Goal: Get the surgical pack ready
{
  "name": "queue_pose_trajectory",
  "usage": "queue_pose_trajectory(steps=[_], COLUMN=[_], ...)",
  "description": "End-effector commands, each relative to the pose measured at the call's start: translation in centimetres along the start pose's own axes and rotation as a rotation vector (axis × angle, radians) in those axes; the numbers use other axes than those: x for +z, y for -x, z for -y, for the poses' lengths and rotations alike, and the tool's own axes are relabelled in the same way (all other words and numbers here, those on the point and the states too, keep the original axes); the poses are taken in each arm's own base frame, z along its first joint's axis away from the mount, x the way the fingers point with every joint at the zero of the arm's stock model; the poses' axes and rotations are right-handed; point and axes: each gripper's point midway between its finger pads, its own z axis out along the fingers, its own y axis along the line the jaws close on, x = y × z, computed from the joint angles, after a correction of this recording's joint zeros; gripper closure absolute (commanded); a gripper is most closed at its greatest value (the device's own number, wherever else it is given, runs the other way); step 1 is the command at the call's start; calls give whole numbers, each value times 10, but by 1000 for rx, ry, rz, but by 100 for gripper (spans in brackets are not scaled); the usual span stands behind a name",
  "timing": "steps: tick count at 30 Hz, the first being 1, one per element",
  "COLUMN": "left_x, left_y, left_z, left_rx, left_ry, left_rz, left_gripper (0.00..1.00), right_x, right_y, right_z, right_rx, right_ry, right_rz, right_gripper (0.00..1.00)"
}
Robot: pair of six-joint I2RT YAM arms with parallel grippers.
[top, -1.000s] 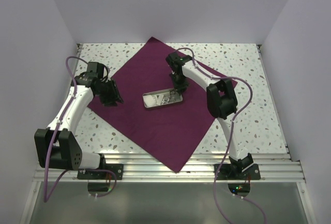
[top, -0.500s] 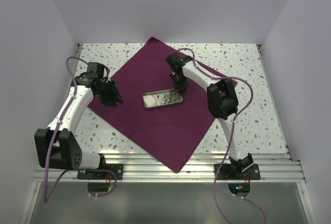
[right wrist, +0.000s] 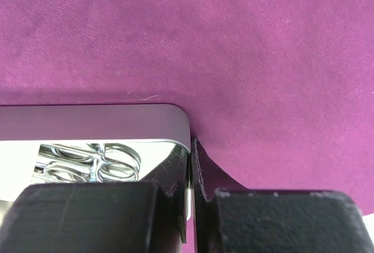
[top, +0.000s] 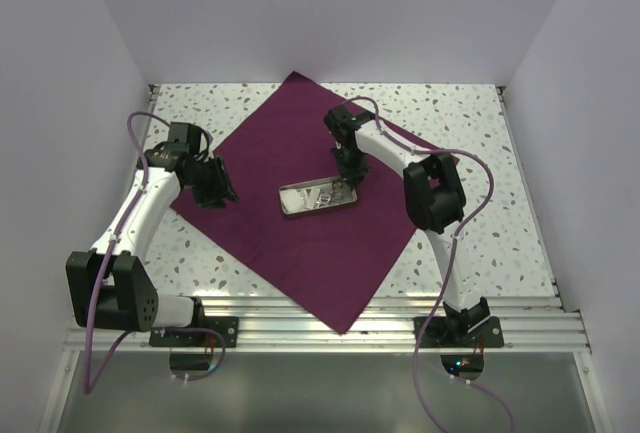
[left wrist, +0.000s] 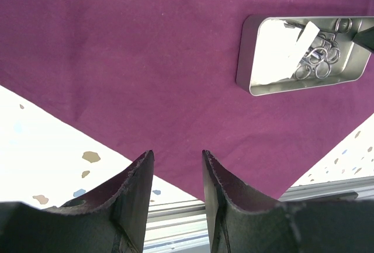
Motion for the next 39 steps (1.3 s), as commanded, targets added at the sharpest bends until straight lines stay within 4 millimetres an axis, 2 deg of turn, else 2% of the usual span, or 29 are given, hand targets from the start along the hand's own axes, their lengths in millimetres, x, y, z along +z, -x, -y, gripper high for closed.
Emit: queue_pose_trajectory(steps=[1, 4, 7, 8, 10, 13, 19, 22, 35, 39], left_x=[-5, -5, -5, -5, -5, -6, -6, -7, -7, -6], left_y=[3, 4, 4, 4, 2, 3, 4, 3, 3, 3], left_z=[4, 4, 4, 4, 2, 2, 3, 3, 2, 2], left_rx=[26, 29, 31, 31, 33, 34, 35, 36, 37, 38], left_ry=[-25, -25, -23, -21, -16, -14, -16, -17, -16, -19], left_rz=[30, 30, 29, 29, 25, 28, 30, 27, 30, 29], left_gripper=[57, 57, 57, 57, 57, 57, 57, 57, 56, 56], right_x=[-22, -18, -17, -17, -17, -15, -18, -18, -12, -4], right_y=[-1, -1, 0, -1, -1, -1, 8, 13, 26, 19], right_z=[4, 6, 5, 5, 6, 4, -4, -1, -3, -1], right_rx=[0, 7, 9, 12, 20, 25, 52, 59, 54, 44], right_ry=[-1, -11, -16, -17, -17, -9, 18, 2, -16, -25], right_rz=[22, 17, 14, 15, 18, 17, 32, 44, 53, 26], right_gripper=[100, 100, 92, 84, 82, 82, 92, 94, 94, 90])
